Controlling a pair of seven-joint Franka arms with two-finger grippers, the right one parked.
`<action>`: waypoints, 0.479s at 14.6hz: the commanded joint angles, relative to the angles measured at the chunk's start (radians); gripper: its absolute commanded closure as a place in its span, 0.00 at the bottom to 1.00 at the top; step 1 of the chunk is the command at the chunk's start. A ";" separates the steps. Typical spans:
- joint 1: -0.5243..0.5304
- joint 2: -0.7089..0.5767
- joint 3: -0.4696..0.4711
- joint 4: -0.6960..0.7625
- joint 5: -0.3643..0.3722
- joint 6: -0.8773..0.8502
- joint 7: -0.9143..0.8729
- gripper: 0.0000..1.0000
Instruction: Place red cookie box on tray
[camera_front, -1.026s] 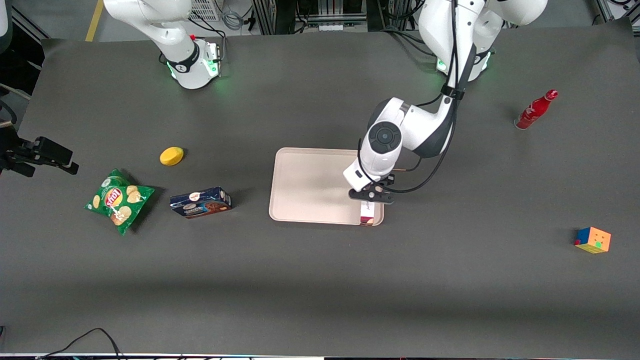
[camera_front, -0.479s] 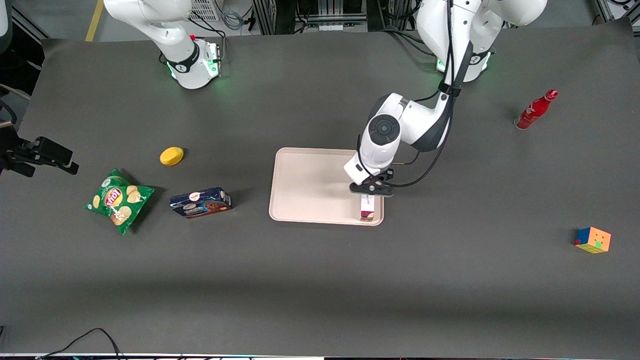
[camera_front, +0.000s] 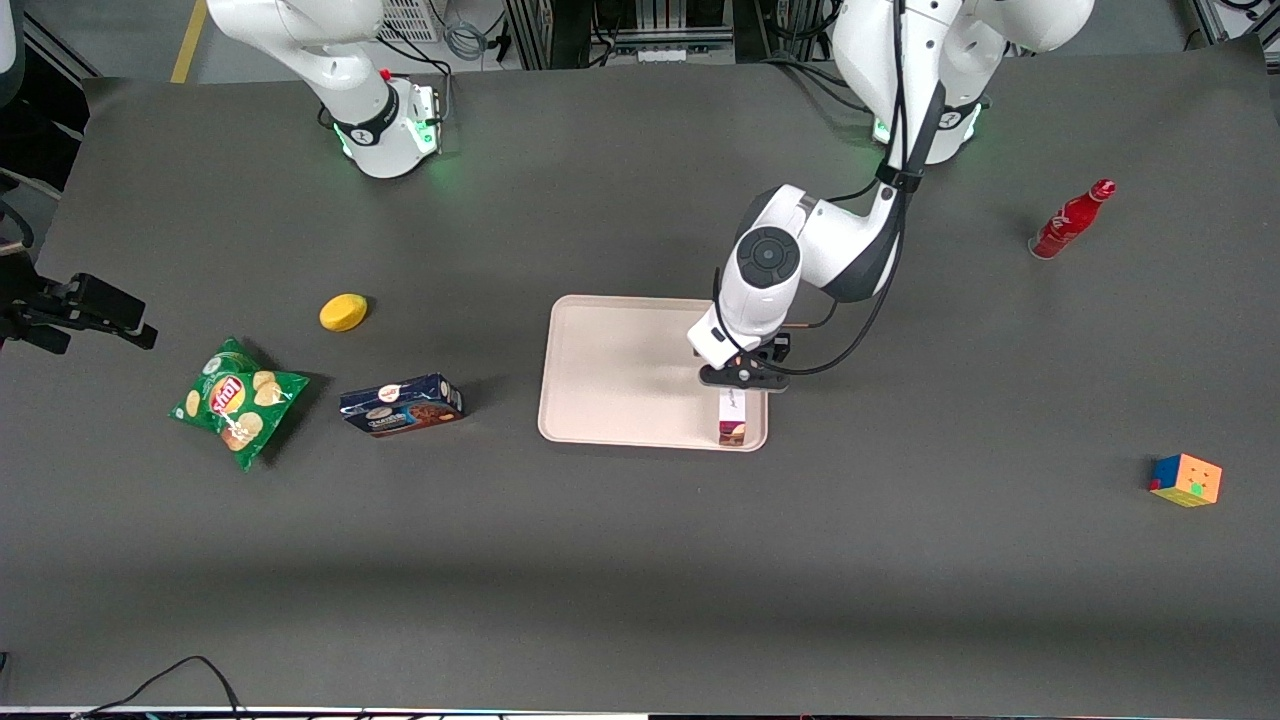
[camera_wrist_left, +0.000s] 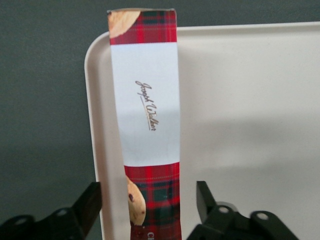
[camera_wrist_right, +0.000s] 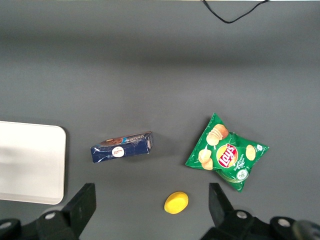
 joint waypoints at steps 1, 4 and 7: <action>0.009 -0.084 0.020 -0.003 -0.011 -0.040 -0.011 0.00; 0.121 -0.199 0.018 0.057 -0.009 -0.208 -0.002 0.00; 0.245 -0.328 0.020 0.070 0.003 -0.313 0.046 0.00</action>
